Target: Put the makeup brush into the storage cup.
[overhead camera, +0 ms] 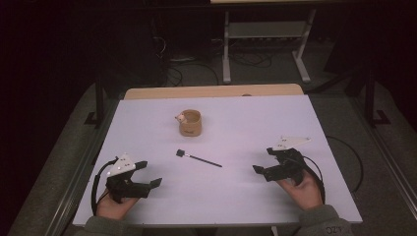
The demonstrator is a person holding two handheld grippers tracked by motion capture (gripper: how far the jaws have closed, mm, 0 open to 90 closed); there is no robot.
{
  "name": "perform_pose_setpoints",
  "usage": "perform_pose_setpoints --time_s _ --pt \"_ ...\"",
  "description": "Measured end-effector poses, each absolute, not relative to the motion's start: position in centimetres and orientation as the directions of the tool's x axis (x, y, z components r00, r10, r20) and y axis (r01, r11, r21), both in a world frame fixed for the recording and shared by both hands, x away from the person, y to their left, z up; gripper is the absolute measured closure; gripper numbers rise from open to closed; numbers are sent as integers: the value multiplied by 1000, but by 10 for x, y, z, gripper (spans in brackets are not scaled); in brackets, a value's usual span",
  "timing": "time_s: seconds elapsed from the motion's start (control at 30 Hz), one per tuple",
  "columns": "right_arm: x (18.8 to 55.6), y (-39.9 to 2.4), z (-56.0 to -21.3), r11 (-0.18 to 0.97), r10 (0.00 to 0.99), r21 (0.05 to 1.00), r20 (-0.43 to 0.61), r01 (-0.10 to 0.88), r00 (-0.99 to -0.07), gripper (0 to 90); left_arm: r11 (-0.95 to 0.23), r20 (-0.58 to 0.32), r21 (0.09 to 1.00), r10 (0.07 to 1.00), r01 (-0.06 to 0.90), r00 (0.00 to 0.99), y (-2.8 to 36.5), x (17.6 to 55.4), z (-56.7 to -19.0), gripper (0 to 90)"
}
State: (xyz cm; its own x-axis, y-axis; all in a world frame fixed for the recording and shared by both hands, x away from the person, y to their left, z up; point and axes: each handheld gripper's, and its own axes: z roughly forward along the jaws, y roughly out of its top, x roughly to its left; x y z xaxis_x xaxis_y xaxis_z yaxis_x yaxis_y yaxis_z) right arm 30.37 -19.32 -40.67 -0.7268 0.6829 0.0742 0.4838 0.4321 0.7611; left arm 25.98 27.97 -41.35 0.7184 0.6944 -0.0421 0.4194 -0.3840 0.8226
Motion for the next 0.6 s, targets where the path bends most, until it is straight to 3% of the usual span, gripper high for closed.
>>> perform_pose_setpoints --time_s 0.27,0.6 --pt "322 -191 -402 433 677 729 126 531 -725 163 -389 -44 819 690 421 723 276 262 -414 170" --pt "344 -162 -386 493 622 720 101 489 -776 162 -392 -43 820 684 416 728 274 265 -414 170"
